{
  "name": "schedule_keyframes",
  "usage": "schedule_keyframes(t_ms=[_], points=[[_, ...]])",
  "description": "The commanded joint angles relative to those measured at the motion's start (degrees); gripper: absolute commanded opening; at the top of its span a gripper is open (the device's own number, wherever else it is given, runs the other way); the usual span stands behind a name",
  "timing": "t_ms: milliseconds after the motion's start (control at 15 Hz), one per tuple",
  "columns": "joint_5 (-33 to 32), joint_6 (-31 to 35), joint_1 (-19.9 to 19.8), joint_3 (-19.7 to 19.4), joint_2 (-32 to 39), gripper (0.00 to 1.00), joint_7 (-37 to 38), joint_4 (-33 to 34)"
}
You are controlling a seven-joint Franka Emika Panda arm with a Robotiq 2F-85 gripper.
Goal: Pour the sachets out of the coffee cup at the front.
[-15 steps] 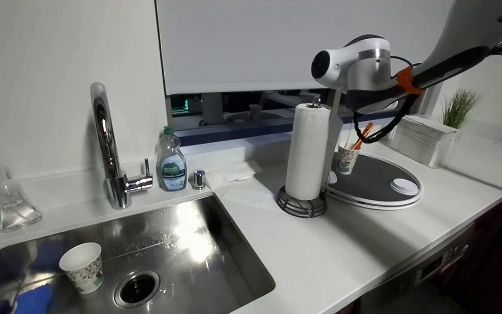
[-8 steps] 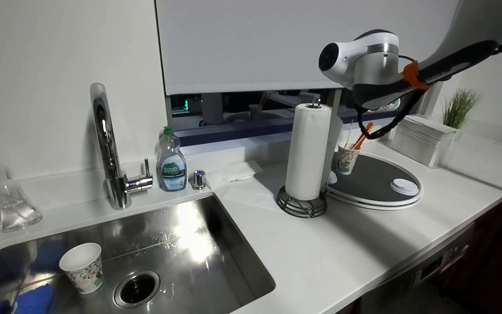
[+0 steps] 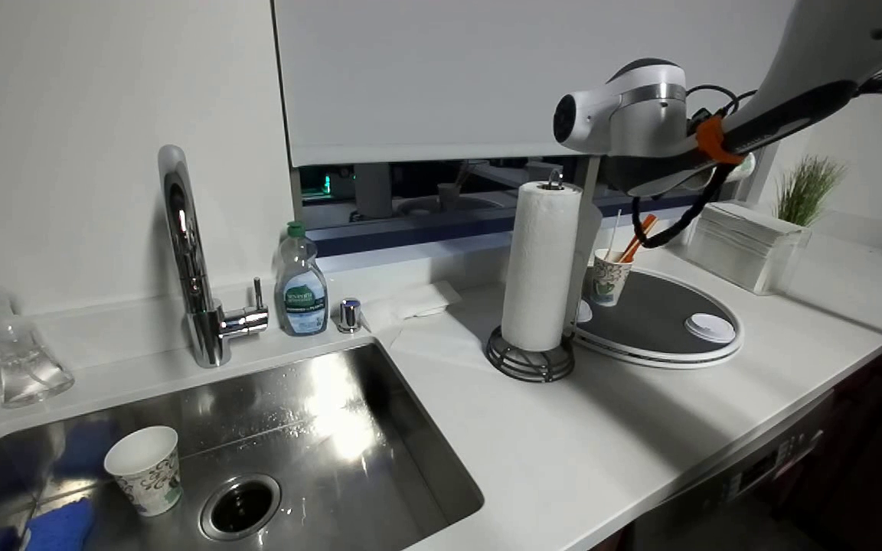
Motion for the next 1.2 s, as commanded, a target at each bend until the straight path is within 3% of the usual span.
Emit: schedule_keyframes(t_ms=[0, 400, 800, 1133], points=[[0.8, -8.3, 1.2, -0.2, 3.5, 0.01, -6.8, 5.2], [-4.9, -10.9, 2.1, -0.6, 6.8, 0.01, -13.5, 9.3], [-10.1, -7.1, 2.5, -0.2, 11.2, 0.01, -20.6, 16.7], [-13.7, -6.0, 5.1, -0.4, 12.8, 0.01, -27.2, 18.6]])
